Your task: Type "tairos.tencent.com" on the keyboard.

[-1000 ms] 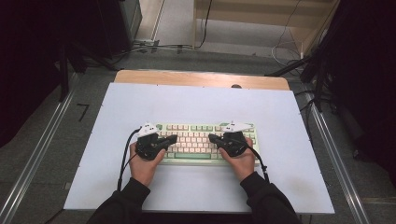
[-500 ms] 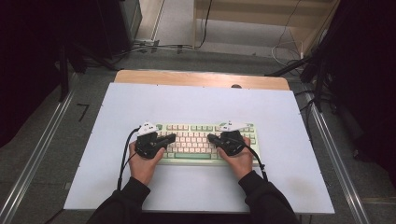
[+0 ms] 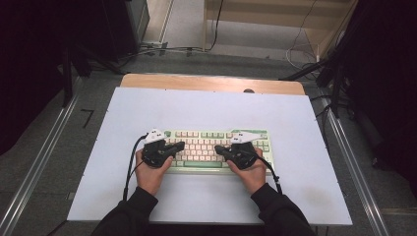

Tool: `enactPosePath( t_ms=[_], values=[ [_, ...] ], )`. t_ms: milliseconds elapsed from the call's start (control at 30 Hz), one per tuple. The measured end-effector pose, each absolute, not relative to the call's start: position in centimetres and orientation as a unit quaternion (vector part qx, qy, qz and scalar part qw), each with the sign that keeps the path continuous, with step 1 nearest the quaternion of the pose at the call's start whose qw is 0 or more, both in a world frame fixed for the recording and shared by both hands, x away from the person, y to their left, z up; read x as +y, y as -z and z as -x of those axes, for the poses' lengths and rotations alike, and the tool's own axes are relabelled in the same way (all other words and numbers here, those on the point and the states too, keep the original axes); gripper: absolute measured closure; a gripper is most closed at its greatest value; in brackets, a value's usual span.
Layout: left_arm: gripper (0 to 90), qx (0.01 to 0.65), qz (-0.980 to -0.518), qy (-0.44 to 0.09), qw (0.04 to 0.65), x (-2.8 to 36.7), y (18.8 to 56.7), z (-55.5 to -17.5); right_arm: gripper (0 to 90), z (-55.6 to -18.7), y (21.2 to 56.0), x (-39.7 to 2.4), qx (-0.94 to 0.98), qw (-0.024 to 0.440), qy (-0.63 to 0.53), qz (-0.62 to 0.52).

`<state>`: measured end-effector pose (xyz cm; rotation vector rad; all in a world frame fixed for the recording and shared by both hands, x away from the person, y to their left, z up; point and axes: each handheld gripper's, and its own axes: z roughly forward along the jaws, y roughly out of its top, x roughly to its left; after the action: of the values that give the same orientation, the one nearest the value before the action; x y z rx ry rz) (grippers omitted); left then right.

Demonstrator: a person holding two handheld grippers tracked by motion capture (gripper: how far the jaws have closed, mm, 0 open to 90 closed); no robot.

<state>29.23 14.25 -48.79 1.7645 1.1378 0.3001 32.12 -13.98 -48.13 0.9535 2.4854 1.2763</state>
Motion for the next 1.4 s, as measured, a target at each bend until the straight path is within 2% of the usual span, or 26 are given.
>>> enactPosePath(
  t_ms=[900, 1300, 1400],
  values=[
    [90.0, 0.468, -0.726, -0.123, 0.489, 14.4, 48.8, -29.2, 88.1, -31.1, 49.0, -13.2, 0.853, 0.084, -0.417, -0.304],
    [90.0, 0.472, -0.719, -0.128, 0.494, 14.9, 48.5, -29.0, 87.7, -31.3, 47.4, -16.4, 0.827, 0.097, -0.446, -0.328],
    [90.0, 0.472, -0.716, -0.128, 0.498, 15.0, 48.4, -28.9, 85.0, -31.4, 47.2, -17.0, 0.821, 0.100, -0.452, -0.333]
  ],
)
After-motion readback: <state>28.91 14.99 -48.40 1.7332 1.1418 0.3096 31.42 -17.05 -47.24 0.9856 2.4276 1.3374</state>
